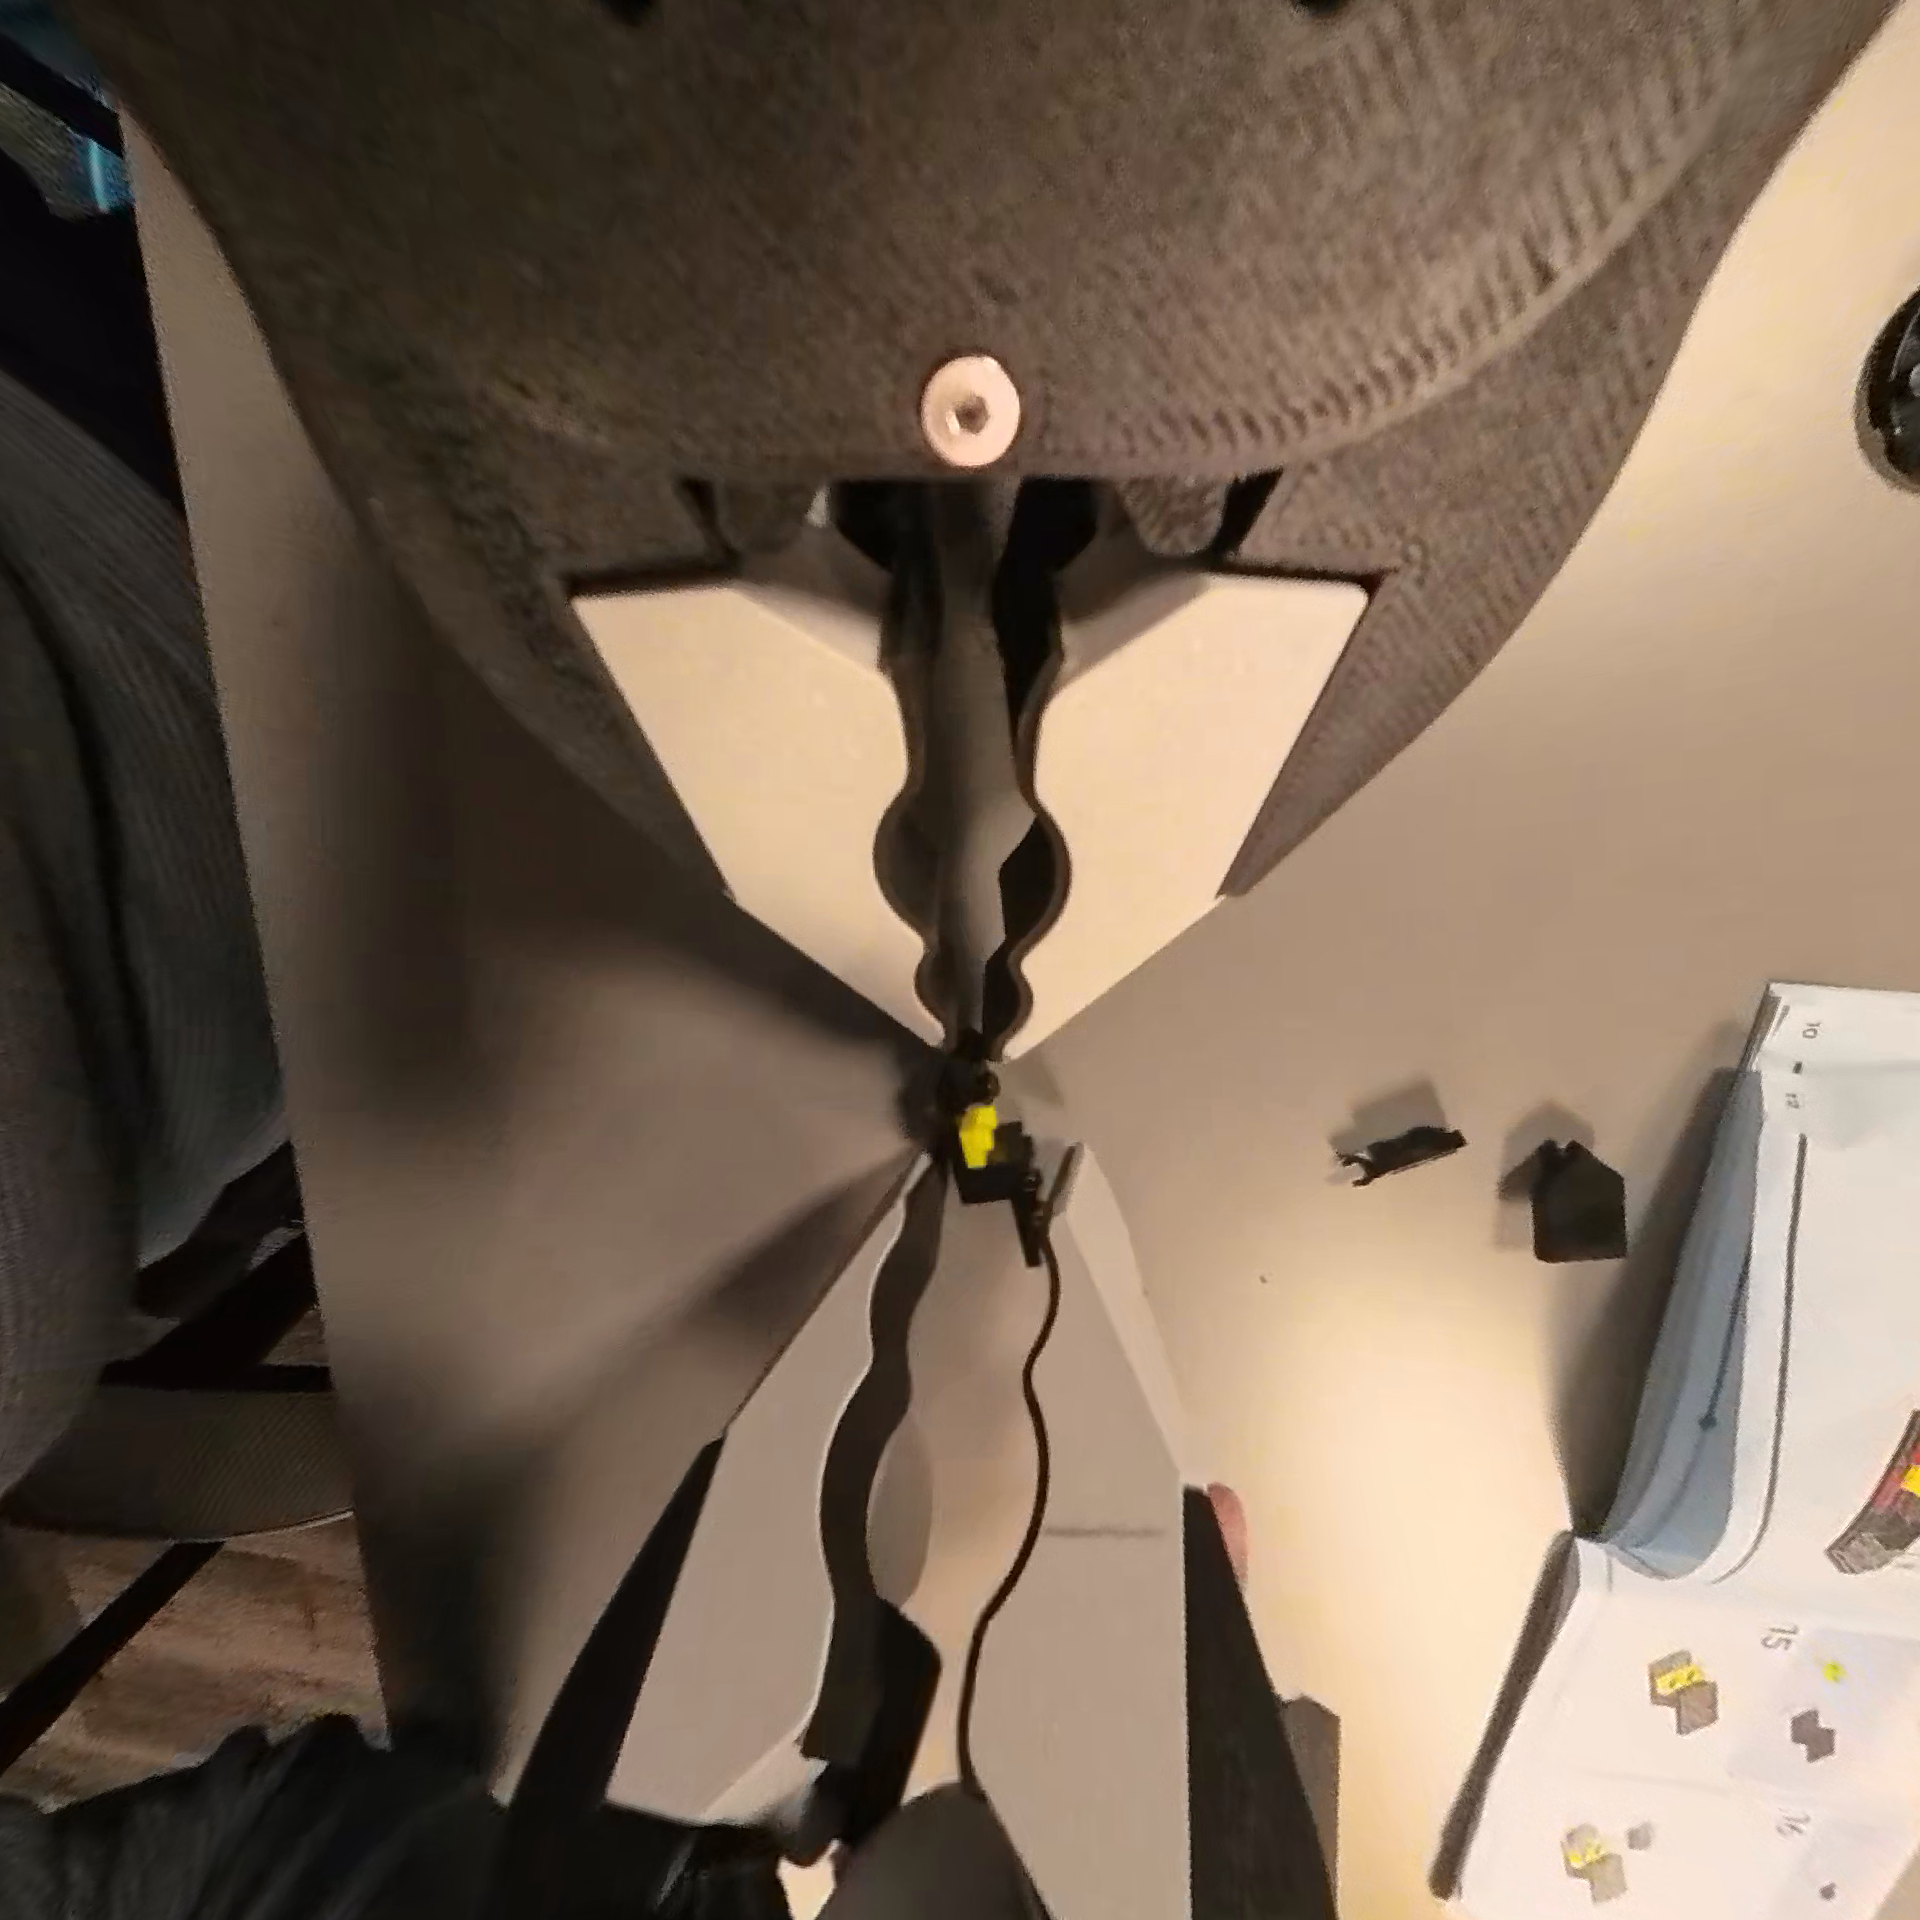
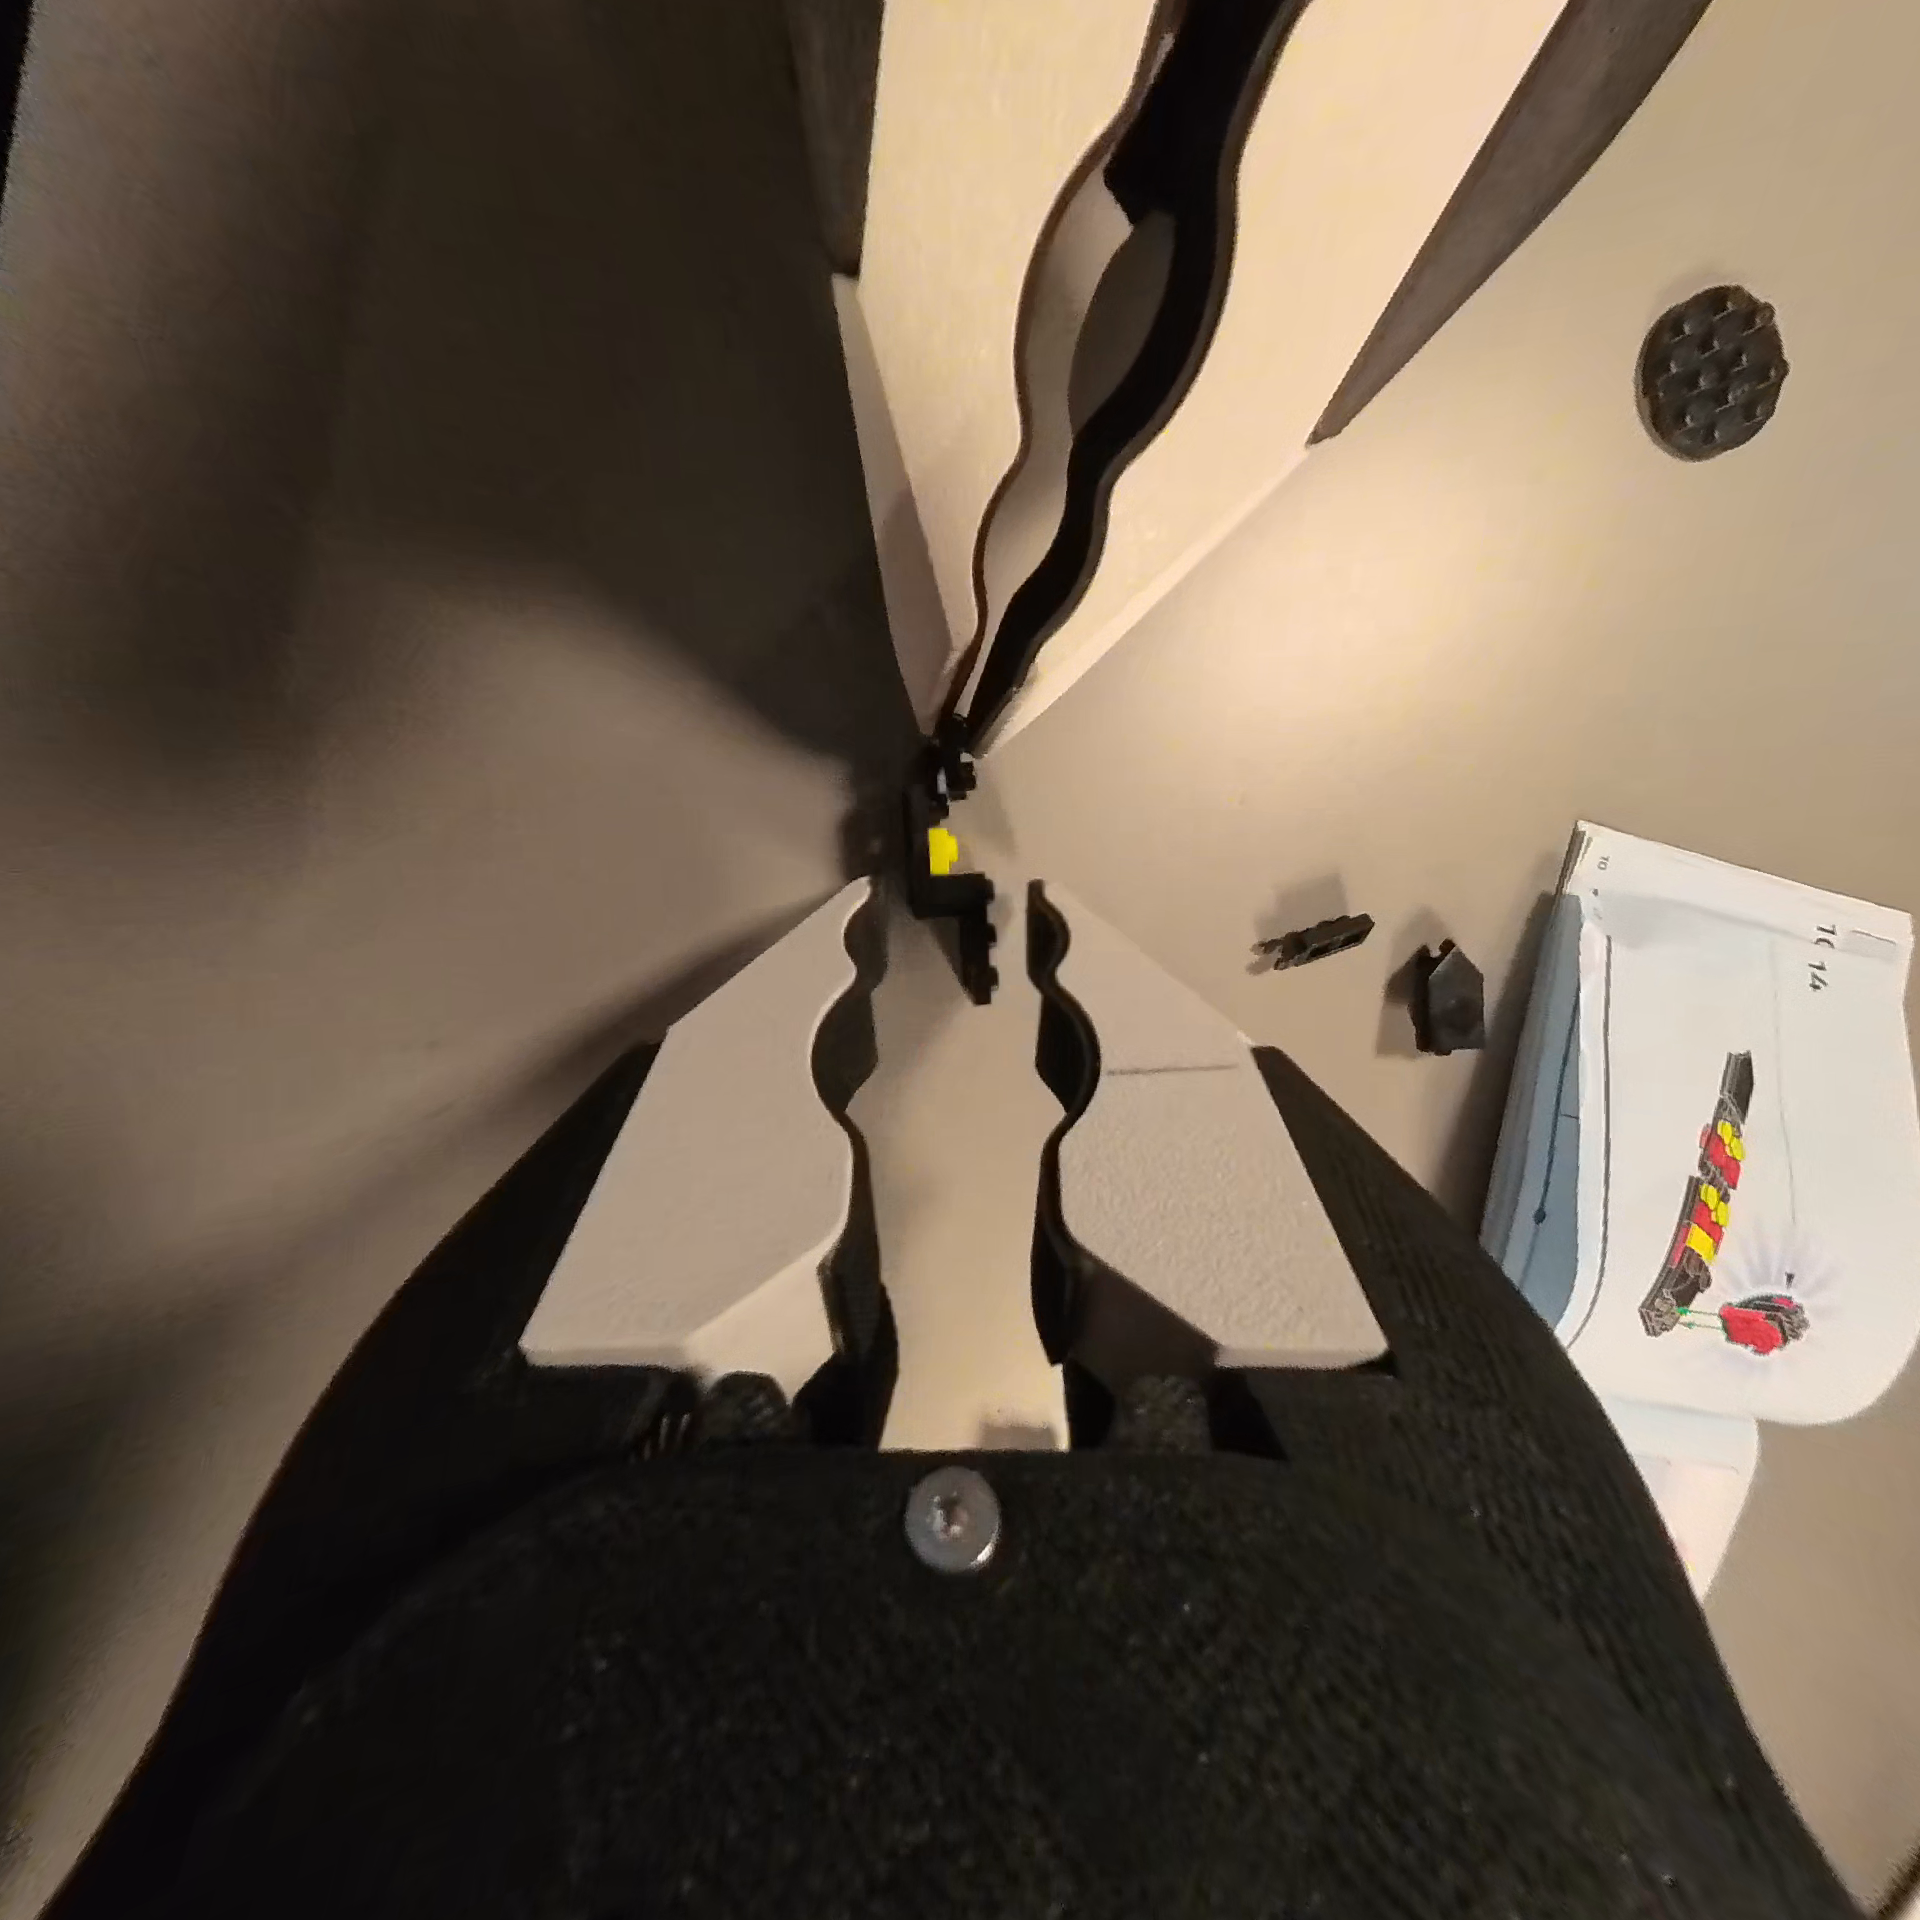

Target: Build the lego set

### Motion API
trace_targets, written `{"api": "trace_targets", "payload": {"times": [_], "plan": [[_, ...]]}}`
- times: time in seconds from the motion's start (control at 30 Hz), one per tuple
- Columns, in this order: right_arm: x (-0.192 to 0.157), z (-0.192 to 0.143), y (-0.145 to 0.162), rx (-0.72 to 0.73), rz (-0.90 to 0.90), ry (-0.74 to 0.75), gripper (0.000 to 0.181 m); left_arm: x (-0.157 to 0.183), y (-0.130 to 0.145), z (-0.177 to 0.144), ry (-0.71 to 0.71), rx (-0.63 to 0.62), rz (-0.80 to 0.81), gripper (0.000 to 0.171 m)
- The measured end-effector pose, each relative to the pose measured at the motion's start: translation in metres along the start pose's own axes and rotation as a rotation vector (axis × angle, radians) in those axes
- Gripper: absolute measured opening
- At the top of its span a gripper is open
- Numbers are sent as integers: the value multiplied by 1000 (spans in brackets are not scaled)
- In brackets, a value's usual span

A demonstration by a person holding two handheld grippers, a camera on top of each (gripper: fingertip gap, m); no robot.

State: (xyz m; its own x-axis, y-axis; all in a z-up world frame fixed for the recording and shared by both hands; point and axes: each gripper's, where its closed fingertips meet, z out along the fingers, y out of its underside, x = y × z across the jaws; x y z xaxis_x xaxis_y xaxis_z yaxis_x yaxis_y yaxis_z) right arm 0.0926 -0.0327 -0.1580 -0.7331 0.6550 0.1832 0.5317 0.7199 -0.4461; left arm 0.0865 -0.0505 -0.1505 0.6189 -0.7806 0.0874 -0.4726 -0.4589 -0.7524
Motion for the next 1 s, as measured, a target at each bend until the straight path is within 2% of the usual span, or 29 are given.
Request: {"api": "trace_targets", "payload": {"times": [0.23,0.8,1.0], "plan": [[-3,-3,-14,133,-28,-21,24,4,-2,-2,99,18,-64,4],[-7,2,-15,196,-73,-36,7,4,-1,6,125,-14,-58,4],[-9,3,-16,210,-76,-42,6,6,-1,6,139,-12,-48,4]]}}
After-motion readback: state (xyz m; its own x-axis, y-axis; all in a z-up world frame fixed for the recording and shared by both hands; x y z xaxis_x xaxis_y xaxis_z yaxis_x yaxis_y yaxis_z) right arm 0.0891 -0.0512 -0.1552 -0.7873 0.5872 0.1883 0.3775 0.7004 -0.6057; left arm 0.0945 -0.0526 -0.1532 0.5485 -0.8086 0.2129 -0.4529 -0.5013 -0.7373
